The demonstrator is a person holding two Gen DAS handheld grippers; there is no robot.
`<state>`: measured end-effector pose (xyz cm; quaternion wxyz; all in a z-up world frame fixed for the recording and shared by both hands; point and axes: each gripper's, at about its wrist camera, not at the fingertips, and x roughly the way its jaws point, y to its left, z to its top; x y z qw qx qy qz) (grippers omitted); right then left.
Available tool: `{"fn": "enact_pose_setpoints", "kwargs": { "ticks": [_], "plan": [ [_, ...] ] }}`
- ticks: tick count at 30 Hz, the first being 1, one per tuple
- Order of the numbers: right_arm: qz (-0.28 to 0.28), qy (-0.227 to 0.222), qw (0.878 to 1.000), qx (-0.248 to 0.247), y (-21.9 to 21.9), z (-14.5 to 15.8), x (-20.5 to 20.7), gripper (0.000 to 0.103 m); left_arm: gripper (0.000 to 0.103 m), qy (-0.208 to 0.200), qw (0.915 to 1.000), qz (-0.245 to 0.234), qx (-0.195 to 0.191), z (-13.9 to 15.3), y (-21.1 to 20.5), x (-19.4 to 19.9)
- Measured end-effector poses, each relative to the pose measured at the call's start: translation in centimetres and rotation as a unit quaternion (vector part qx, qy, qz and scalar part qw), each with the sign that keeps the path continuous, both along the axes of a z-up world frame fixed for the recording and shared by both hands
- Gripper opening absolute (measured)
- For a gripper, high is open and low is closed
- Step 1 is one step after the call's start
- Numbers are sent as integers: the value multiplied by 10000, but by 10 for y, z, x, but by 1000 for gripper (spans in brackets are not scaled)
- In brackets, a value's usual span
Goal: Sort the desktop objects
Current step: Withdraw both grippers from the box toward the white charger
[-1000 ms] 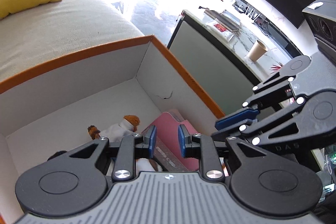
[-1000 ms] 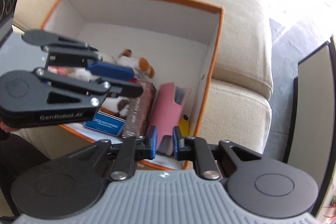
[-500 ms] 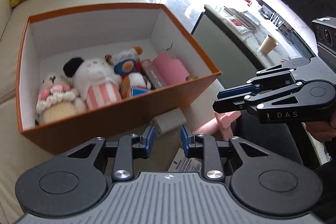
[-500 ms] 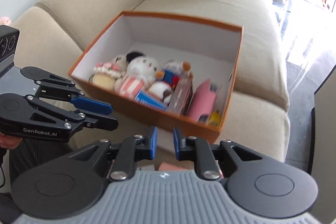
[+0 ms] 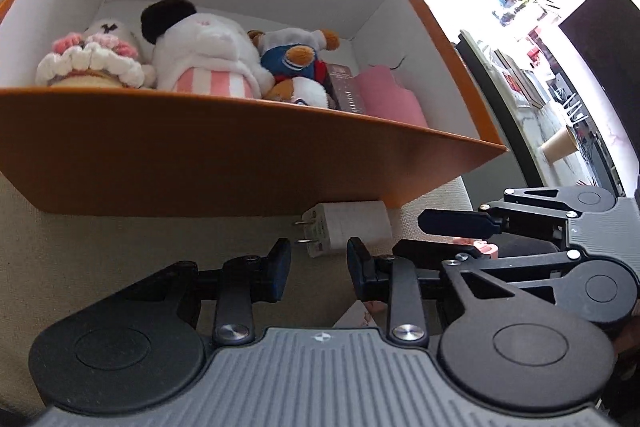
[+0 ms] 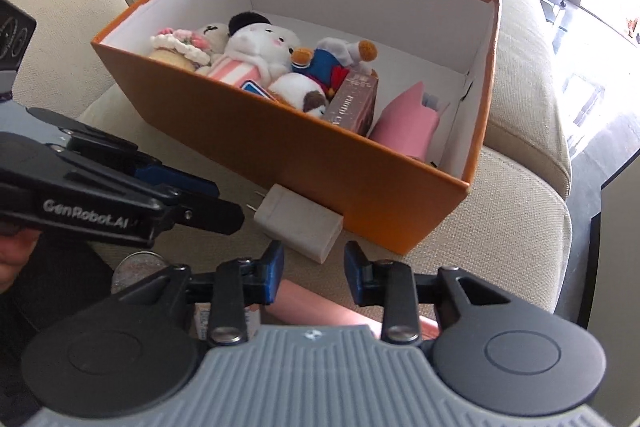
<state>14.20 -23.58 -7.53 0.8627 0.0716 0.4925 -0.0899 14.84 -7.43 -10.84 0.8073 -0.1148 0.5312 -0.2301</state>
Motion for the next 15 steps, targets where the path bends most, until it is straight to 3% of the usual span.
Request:
{"fn": "enact_pose_setpoints", "kwargs": {
  "ticks": [1, 6, 8, 15],
  "plan": [
    [-4, -18, 10000, 51, -1, -1, 1, 27, 35, 74, 9999, 57, -67, -4, 2, 2],
    [-94, 31, 9998, 177, -7, -8, 7, 24, 38, 390, 9982, 283, -355, -23, 4, 11],
    [-135, 64, 9997, 198, -9, -10, 8, 19, 45, 428, 9970, 346, -539, -29, 6, 14],
    [-230, 109, 9991, 329, -16, -17, 8, 14, 45, 420, 9943, 242, -954, -44, 4, 14]
  ]
}}
